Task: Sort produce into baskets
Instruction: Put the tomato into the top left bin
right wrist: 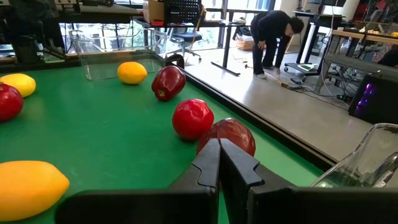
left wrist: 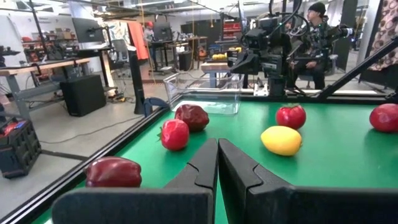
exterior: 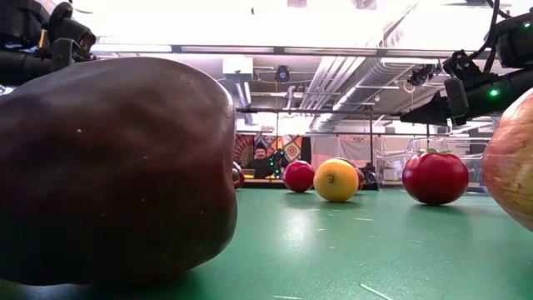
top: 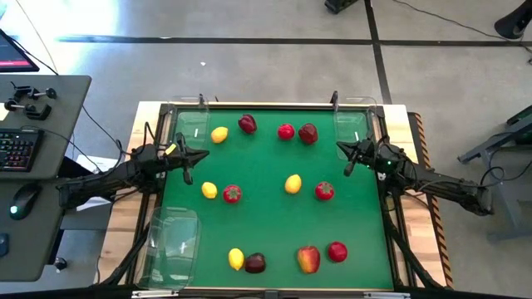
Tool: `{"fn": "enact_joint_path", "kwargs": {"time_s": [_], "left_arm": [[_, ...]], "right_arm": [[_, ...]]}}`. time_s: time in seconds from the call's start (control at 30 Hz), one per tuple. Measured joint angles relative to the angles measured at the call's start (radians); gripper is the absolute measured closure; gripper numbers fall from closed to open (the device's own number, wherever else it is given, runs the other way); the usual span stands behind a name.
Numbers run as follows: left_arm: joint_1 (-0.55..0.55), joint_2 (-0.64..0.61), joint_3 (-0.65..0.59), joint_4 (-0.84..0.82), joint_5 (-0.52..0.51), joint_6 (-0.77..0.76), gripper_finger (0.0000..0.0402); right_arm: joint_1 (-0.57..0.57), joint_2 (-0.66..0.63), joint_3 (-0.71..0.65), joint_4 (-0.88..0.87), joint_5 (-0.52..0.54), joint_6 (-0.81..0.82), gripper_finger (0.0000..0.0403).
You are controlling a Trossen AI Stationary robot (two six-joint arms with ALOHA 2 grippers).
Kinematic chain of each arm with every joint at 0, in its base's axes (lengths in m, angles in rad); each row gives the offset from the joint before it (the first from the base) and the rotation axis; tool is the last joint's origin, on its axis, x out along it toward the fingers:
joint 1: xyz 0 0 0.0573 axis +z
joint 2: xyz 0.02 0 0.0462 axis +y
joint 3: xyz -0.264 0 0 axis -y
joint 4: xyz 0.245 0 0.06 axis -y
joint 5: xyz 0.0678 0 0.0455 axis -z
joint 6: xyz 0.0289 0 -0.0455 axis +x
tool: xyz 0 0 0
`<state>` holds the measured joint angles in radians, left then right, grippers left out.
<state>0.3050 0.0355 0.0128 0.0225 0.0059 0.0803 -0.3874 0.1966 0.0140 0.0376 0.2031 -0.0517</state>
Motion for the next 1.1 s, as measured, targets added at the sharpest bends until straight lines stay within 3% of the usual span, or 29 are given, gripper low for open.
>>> {"fn": "enact_joint_path", "kwargs": {"time_s": [0.33, 0.5, 0.67, 0.83, 1.1], "left_arm": [[0.000, 0.000, 0.000, 0.026, 0.012, -0.003, 0.0401], [0.000, 0.000, 0.000, 0.033, 0.014, -0.099, 0.0401], [0.003, 0.000, 0.000, 0.074, -0.019, -0.033, 0.0401], [0.002, 0.000, 0.000, 0.158, -0.019, -0.088, 0.0401], [-0.002, 0.001, 0.000, 0.215, 0.085, -0.095, 0.0401]], "right_arm": [[0.000, 0.000, 0.000, 0.000, 0.000, 0.000, 0.0402], [0.000, 0.000, 0.000, 0.000, 0.000, 0.000, 0.0402], [0.000, 0.000, 0.000, 0.000, 0.000, 0.000, 0.0402], [0.000, 0.000, 0.000, 0.000, 0.000, 0.000, 0.0402], [0.000, 0.000, 0.000, 0.000, 0.000, 0.000, 0.0402]]}}
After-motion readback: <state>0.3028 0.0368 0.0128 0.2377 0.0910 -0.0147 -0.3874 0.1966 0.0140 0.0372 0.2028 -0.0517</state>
